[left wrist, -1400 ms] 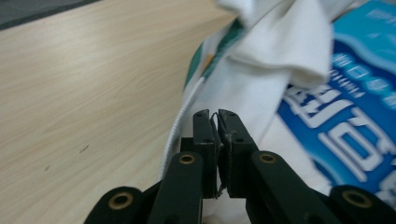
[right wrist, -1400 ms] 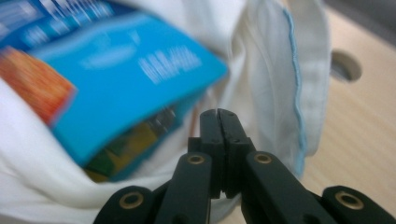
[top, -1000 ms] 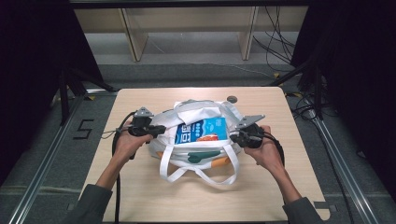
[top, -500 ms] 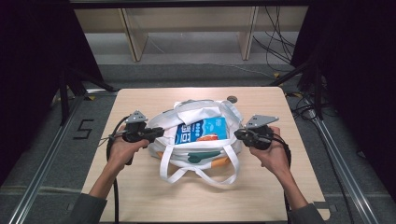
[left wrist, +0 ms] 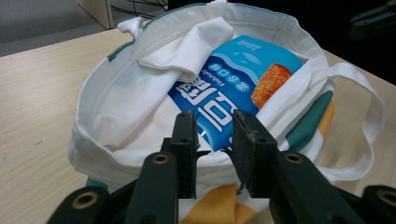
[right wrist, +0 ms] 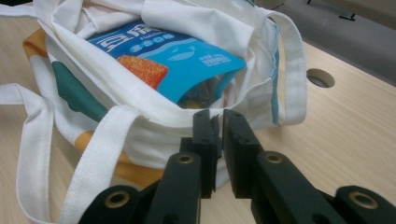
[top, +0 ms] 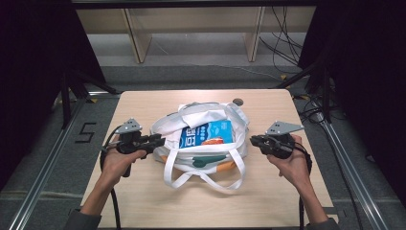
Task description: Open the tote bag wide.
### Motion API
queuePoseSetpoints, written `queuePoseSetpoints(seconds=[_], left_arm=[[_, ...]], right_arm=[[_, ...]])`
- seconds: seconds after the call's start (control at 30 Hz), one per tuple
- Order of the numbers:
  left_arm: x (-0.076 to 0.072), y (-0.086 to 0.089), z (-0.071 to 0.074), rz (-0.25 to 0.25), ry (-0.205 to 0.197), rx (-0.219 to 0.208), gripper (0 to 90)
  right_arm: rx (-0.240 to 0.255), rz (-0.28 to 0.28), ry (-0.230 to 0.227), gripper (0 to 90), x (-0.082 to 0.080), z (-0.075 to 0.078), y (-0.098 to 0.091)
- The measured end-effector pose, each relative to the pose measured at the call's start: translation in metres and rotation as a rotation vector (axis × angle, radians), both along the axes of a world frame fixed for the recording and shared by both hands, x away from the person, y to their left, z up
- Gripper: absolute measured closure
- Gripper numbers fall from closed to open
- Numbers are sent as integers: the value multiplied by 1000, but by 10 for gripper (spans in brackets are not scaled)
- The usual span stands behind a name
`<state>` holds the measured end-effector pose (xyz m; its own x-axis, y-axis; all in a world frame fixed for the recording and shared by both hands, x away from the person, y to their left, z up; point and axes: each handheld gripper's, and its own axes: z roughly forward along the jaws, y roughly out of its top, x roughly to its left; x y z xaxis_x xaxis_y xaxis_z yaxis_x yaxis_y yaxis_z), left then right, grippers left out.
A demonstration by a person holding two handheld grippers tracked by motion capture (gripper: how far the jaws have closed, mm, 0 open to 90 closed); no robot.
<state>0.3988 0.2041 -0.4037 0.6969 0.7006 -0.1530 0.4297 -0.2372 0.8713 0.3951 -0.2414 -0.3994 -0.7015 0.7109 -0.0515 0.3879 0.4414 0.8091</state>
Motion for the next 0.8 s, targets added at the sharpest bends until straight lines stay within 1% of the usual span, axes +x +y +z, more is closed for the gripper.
queuePoseSetpoints(seconds=[0.03, 0.07, 0.1, 0.13, 0.17, 0.2, 0.23, 0.27, 0.3, 0.33, 0.37, 0.4, 0.43, 0.5, 0.53, 0.57, 0.6, 0.63, 0.67, 0.7, 0.73, 0.77, 0.8], left_arm=[[-5, 1, 0, 3, -4, -5, 672], [-5, 1, 0, 3, -4, -5, 658], [-7, 2, 0, 2, -8, -5, 638], [-12, 2, 0, 3, 3, -10, 627], [-14, 3, 0, 4, -1, -18, 620], [-14, 3, 0, 4, -1, -18, 611], [-15, 4, 0, -7, -5, -10, 605], [-19, 5, -1, -9, -5, -10, 596], [-21, 5, -1, -11, 1, -13, 586], [-23, 5, -2, -5, 3, -12, 580], [-25, 5, -2, -12, 6, -18, 575], [-25, 5, -2, -12, 6, -18, 574], [-27, 5, -1, -14, -7, -5, 571], [-28, 4, -2, -18, -8, -3, 560], [-30, 3, -2, -17, -7, -1, 555], [-31, 3, -3, -22, -5, 1, 547], [-32, 2, -4, -28, -4, 4, 539], [-32, 2, -4, -28, -4, 4, 529], [-35, 1, -5, -38, 1, 8, 513], [-35, 1, -5, -38, 1, 8, 506], [-36, 2, -6, -48, -6, 8, 501], [-37, 2, -6, -44, 0, -4, 498], [-38, 2, -6, -43, 0, -10, 492]], right_arm=[[0, 1, -18, 820, 0, 0, -1], [0, 1, -18, 820, 0, 0, -1], [12, -6, -5, 786, -3, 0, -2], [16, -6, -30, 773, -2, -1, -3], [19, -15, -7, 766, -5, -1, -3], [19, -15, -7, 766, -5, -1, -3], [19, -12, -3, 751, -6, -2, -4], [18, -9, -21, 741, -5, -3, -6], [28, -27, -6, 732, -7, -3, -6], [26, -27, -3, 729, -8, -4, -6], [27, -28, 2, 723, -9, -4, -8], [29, -35, -4, 719, -10, -5, -8], [25, -27, 1, 715, -11, -4, -8], [25, -32, 3, 709, -13, -5, -9], [21, -21, -16, 704, -12, -5, -10], [32, -40, 13, 699, -16, -5, -9], [26, -29, -12, 696, -15, -5, -10], [23, -23, -11, 692, -16, -5, -10], [17, -20, -23, 684, -15, -5, -12], [33, -37, 1, 677, -19, -6, -10], [29, -34, -4, 676, -19, -6, -10], [23, -28, -12, 667, -19, -7, -11], [22, -24, -2, 662, -20, -7, -11]])
